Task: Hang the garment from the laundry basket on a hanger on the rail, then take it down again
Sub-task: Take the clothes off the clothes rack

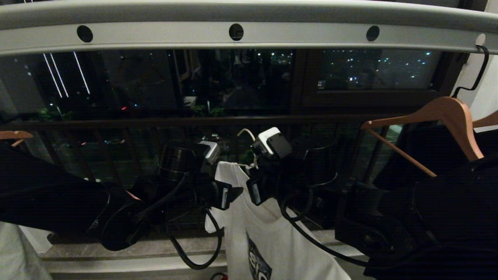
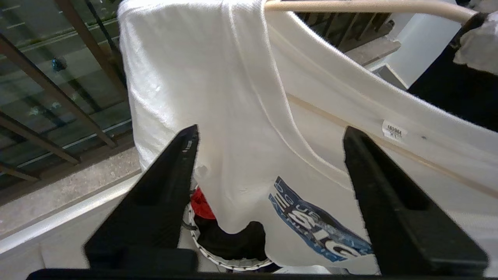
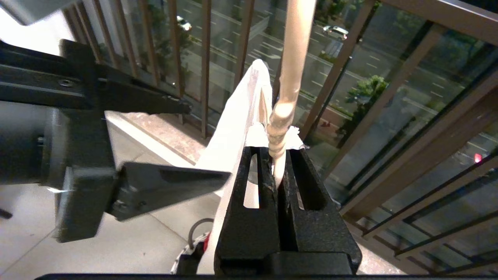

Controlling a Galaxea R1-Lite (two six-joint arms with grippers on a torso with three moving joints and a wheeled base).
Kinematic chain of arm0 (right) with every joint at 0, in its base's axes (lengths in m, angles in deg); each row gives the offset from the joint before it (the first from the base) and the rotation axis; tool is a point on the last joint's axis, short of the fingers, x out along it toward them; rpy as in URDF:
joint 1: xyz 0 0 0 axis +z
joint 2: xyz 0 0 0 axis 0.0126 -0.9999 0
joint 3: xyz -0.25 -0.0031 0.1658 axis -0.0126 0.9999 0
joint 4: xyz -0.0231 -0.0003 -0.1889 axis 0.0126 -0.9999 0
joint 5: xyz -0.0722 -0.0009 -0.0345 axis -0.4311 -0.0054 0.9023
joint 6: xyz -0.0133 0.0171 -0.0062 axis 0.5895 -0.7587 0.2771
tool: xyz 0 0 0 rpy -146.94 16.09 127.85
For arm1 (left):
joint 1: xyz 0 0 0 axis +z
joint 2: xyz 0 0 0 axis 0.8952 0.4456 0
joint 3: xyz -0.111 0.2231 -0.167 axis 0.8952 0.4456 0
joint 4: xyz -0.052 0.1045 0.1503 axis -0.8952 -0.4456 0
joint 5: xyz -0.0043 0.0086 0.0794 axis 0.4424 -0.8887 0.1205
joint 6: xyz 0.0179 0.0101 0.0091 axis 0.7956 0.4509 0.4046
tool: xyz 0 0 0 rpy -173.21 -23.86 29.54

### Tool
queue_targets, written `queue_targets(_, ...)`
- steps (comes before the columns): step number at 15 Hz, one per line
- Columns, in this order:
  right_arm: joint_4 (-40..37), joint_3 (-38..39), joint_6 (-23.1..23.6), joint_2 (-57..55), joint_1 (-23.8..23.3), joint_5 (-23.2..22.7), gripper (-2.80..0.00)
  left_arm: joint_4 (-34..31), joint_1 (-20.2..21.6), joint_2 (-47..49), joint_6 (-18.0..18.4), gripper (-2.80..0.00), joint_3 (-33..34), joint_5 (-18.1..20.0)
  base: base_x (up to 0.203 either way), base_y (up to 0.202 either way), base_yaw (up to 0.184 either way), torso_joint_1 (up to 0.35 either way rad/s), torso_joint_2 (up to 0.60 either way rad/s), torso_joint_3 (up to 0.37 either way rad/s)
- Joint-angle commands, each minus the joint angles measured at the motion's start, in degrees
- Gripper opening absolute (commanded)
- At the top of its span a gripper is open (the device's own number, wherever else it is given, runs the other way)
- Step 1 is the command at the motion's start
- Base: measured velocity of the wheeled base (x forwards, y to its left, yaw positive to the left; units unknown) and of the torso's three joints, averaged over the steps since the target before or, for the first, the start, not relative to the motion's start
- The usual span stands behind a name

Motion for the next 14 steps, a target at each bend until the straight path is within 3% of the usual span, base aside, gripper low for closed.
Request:
queue_targets(1, 0.28, 0.21, 0.06, 0.31, 0.6, 0.14, -2.8, 0.19, 0.08, 0.14, 0.08, 0.0, -0.15, -0.17, 0.0, 0.0, 0.0, 0.0, 0.0, 0.0)
queue_targets(8, 0.28, 1.26, 0.15, 2.0, 1.93, 0.23, -2.8, 0.21, 1.74, 2.08, 1.3, 0.0, -1.29, -1.91, 0.0, 0.0, 0.0, 0.0, 0.0, 0.0)
queue_targets(12, 0.25, 1.38, 0.15, 2.47, 2.12, 0.23, -2.8, 0.31, 2.8, 2.71, 3.95, 0.0, -1.38, -3.91, 0.0, 0.0, 0.0, 0.0, 0.0, 0.0)
queue_targets(14, 0.23, 1.79, 0.21, 3.04, 2.52, 0.23, -2.8, 2.66, 3.24, 3.58, 3.94, 0.0, -1.38, -3.95, 0.0, 0.0, 0.0, 0.0, 0.0, 0.0)
